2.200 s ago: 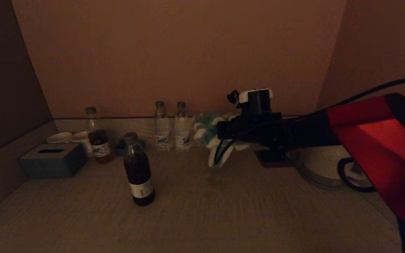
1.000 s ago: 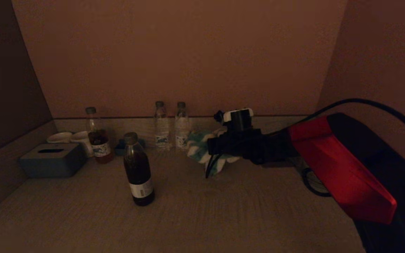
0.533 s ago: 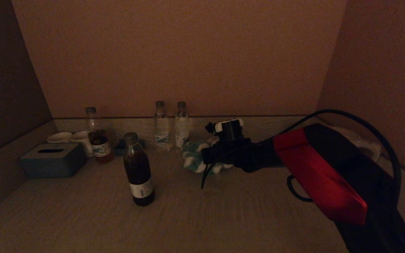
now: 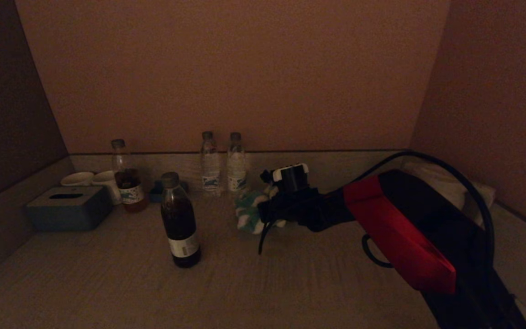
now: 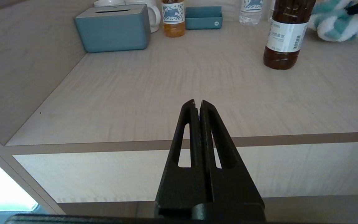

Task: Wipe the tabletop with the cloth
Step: Sweep the stains on the table

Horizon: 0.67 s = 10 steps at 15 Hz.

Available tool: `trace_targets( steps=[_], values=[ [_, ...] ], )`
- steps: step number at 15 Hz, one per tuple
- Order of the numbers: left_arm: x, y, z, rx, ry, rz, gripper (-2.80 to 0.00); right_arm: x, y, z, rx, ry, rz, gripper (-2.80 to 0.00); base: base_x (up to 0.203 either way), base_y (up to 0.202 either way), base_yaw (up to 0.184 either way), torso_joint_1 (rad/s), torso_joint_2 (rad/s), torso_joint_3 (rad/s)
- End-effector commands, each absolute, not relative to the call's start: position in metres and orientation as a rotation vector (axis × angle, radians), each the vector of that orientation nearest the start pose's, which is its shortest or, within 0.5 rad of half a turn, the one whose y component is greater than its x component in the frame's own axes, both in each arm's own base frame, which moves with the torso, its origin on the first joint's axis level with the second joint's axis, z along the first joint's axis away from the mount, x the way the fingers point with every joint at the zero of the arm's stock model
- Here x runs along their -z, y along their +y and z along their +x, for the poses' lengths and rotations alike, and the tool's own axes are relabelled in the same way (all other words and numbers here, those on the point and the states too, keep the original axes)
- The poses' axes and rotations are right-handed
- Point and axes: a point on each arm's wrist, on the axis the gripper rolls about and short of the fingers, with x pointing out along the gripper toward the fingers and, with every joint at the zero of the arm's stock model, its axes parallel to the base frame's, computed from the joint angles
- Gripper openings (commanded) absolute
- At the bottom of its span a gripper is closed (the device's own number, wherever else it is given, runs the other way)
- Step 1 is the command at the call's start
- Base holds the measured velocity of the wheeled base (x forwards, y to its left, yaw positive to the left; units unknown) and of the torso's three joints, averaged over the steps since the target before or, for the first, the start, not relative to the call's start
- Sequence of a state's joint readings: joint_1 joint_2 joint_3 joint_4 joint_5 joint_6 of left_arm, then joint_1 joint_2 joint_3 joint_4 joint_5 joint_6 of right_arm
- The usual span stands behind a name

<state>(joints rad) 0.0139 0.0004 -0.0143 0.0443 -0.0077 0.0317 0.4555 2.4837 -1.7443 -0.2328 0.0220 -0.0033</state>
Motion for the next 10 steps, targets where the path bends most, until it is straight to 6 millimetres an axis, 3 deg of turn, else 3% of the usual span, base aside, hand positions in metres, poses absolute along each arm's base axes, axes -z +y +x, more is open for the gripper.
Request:
trace_targets(
  steps=[1, 10],
  values=[
    [-0.075, -0.001, -0.024, -0.006, 0.031, 0.032, -2.8, -0.059, 0.228, 0.454, -0.483, 0.512, -0.169, -2.8, 0.0, 0.0, 0.0, 0.0, 0.0, 0.0],
    [-0.075, -0.001, -0.024, -0.007, 0.031, 0.032, -2.8, -0.04, 0.238, 0.443, -0.497, 0.563, -0.223, -2.8, 0.0, 0.0, 0.0, 0.0, 0.0, 0.0]
  ],
)
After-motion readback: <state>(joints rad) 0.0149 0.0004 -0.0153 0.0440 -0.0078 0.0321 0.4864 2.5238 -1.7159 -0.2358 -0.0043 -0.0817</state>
